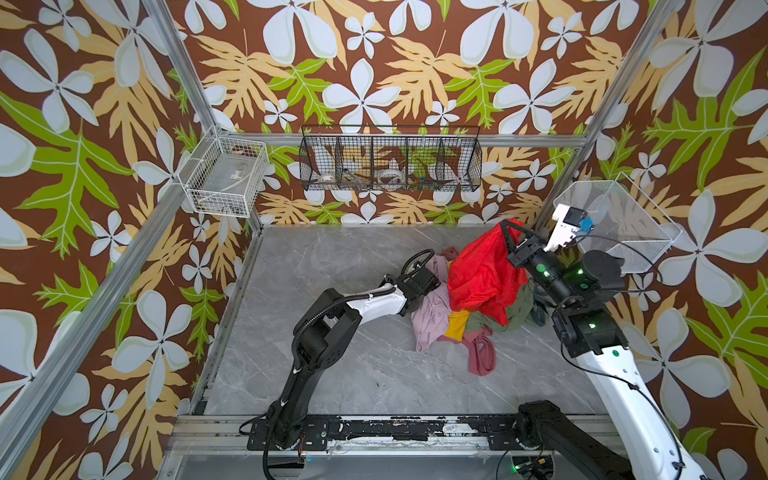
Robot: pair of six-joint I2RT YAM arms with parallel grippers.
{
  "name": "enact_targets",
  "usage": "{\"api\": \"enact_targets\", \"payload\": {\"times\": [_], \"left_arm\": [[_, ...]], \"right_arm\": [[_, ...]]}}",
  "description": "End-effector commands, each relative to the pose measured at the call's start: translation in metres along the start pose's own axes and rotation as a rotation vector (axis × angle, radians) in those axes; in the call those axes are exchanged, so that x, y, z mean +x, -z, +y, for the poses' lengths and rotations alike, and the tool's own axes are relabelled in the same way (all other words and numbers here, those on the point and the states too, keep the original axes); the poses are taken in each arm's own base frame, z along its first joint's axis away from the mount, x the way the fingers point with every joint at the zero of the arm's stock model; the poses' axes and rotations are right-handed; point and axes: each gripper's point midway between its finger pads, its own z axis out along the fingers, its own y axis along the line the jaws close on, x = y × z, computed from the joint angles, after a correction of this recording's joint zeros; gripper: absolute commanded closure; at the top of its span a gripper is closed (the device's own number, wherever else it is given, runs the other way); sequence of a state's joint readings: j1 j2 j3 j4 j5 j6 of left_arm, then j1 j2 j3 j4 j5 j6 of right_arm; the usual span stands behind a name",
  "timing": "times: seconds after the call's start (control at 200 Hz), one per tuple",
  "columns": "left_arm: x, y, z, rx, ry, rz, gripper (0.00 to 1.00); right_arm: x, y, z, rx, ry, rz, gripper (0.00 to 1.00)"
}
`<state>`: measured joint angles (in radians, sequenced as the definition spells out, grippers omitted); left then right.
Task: Pick out a specific cloth from the pile
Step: 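Lift the red cloth upward with the right gripper, pulling it from the pile, then grasp the raised red cloth with the left gripper beside the right gripper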
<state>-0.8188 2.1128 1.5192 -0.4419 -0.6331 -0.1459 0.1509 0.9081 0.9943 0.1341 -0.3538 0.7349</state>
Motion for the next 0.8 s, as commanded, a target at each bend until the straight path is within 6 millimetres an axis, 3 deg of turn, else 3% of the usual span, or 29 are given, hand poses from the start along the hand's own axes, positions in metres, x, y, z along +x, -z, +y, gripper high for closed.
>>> {"api": "enact_targets", "payload": {"times": [0.0, 0.21, 0.62, 0.796], "left_arm": [[0.018, 0.008, 0.014, -0.044, 0.000, 0.051, 0.00], [0.027, 0.024, 0.029, -0.058, 0.024, 0.055, 0.00], [0.025, 0.054, 0.053, -0.059, 0.007, 0.030, 0.00], [0.004, 0.085, 0.065, -0.004, 0.041, -0.045, 0.00]], "right_arm": [[-0.011, 0.004, 0.000, -0.005, -0.002, -0.078, 1.00], [0.014, 0.000, -0.022, 0.047, -0.009, -0.022, 1.00], [0.029, 0.000, -0.042, 0.112, 0.016, 0.004, 1.00], [0.034, -0.002, -0.046, 0.114, 0.016, 0.018, 1.00]]}}
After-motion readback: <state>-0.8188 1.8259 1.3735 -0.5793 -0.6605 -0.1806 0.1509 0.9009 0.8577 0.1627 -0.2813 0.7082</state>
